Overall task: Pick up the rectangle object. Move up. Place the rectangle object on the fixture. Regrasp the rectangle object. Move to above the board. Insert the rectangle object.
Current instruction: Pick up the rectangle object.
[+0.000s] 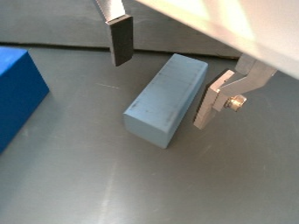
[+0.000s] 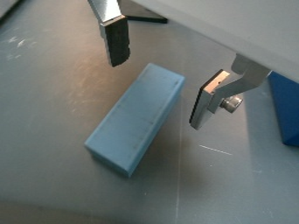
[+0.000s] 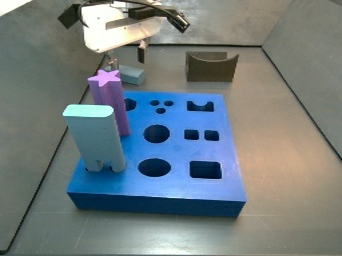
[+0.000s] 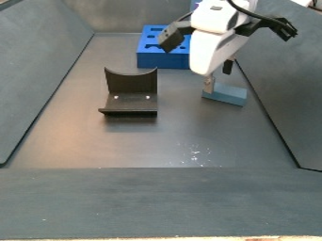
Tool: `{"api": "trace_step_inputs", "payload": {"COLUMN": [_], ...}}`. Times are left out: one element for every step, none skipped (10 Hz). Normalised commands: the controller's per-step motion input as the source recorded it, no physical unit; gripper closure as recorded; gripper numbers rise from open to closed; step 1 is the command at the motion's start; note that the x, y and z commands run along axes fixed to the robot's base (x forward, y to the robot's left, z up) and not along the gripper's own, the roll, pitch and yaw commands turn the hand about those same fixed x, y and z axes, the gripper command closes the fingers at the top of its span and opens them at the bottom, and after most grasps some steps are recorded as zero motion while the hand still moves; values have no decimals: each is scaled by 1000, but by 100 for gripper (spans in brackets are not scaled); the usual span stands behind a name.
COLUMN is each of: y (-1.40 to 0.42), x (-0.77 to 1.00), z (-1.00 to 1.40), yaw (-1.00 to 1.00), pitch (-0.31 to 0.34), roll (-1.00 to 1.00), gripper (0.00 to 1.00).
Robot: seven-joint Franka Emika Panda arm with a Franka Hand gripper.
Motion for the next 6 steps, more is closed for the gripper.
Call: {"api": "trace_step_inputs", "payload": {"y": [74, 100, 160, 94, 323, 100], "x": [0, 0, 0, -69, -271, -60], "z": [0, 0, -63, -291, -520, -194], "yaw": [114, 54, 140, 134, 217, 180], "pitch": [0, 0, 0, -100, -180, -71], "roll": [-3, -89, -97, -57, -291, -240], "gripper": [0, 0, 0, 0, 0, 0]}}
